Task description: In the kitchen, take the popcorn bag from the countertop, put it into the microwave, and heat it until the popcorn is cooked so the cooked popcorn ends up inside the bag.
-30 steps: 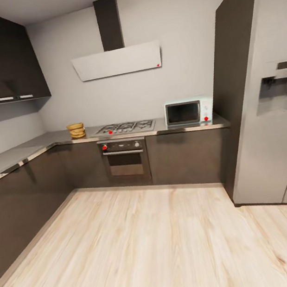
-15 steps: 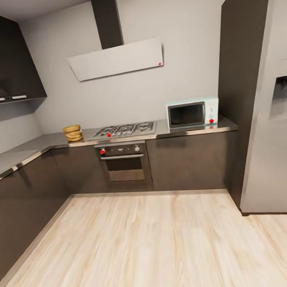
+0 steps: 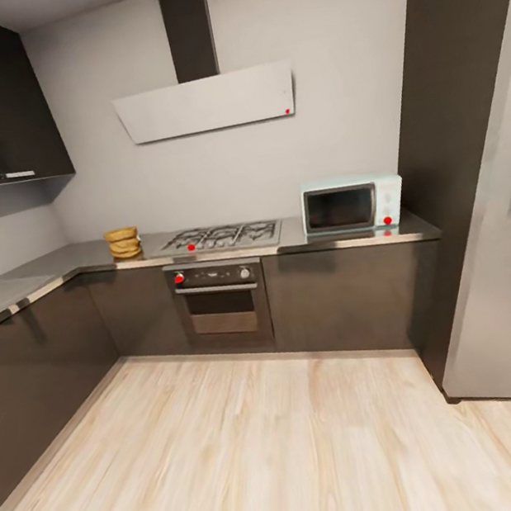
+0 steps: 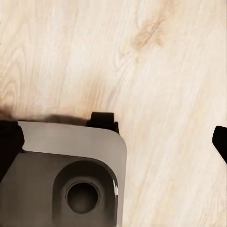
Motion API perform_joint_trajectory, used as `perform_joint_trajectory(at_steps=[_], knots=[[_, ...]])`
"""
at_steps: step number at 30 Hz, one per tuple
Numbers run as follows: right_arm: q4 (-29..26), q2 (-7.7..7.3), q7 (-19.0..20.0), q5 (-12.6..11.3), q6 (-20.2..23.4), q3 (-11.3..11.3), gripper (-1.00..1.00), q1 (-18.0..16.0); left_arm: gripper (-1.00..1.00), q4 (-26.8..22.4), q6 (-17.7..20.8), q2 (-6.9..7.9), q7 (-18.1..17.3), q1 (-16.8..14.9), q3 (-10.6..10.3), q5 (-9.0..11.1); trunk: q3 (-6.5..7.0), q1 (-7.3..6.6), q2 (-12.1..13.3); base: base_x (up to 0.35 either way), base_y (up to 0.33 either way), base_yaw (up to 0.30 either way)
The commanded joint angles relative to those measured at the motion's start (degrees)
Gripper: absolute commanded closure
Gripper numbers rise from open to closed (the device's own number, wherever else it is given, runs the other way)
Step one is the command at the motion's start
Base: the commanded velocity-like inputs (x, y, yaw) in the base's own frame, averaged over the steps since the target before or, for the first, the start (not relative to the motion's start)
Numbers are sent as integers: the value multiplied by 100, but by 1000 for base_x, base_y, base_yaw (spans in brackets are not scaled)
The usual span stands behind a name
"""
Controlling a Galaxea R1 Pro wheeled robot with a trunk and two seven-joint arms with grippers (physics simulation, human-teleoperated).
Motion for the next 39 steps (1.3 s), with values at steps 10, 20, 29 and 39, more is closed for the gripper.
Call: perform_joint_trajectory(at_steps=[10,20,29,39], knots=[[18,-3,11,46,-58,-49,-100,-7,-100,3,-4,1,-15,-4,-46,64,-6,3,-3,322,0,0],[18,8,11,46,-75,-49,-100,-7,-100,1,-6,1,-15,-4,-46,64,-6,3,-3,321,0,-6],[18,6,11,46,-72,-49,-100,-7,-100,-2,-6,5,-15,-4,-43,69,-6,3,-3,83,0,-217],[18,5,11,46,-74,-52,-100,-7,-100,-3,-6,10,-15,-4,-41,69,-6,3,-3,0,0,-242]])
